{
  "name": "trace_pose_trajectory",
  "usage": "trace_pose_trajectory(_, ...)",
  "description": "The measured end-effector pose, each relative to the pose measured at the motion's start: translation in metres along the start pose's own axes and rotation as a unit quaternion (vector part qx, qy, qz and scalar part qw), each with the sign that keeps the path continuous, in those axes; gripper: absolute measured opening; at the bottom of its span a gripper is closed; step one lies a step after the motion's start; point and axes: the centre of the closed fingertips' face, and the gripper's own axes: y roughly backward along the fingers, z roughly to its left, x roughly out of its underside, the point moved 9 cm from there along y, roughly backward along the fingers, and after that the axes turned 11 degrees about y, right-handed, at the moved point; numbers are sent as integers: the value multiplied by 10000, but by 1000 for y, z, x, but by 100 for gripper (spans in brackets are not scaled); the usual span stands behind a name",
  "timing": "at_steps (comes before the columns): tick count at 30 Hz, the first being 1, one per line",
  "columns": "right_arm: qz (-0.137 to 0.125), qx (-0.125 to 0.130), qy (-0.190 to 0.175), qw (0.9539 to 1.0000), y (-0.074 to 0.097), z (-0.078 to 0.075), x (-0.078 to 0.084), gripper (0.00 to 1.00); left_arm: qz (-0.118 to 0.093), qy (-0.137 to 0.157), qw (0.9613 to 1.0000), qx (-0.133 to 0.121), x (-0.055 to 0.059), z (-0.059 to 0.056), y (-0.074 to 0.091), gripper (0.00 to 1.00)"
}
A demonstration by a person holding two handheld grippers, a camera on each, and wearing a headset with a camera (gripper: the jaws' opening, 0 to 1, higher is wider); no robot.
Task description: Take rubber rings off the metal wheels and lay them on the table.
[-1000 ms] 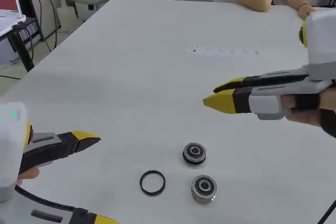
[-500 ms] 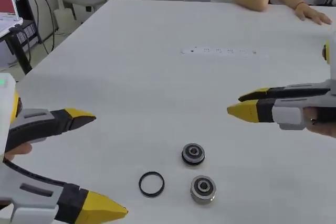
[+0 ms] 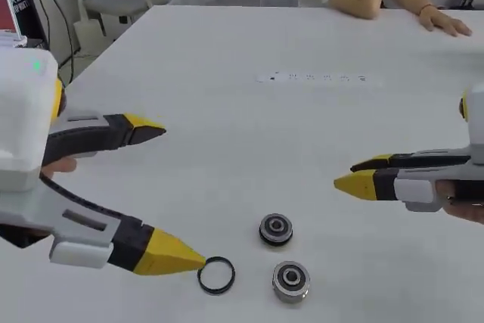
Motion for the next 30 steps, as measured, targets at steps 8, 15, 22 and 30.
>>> trace_pose_trajectory(8,87,-2,-38,10000,-1,3,6,29,-130,-305,9992,211,-20,7,-20,91)
trace_pose_trajectory(15,264,-33,0,9996,-4,5,13,29,-113,-513,9980,358,-33,1,-46,88)
trace_pose_trajectory(22,395,-136,84,9991,-8,8,18,29,-215,-547,9969,530,-37,6,-74,85)
trace_pose_trajectory(30,629,-206,142,9977,-12,9,25,29,37,-466,9961,753,-21,12,-102,79)
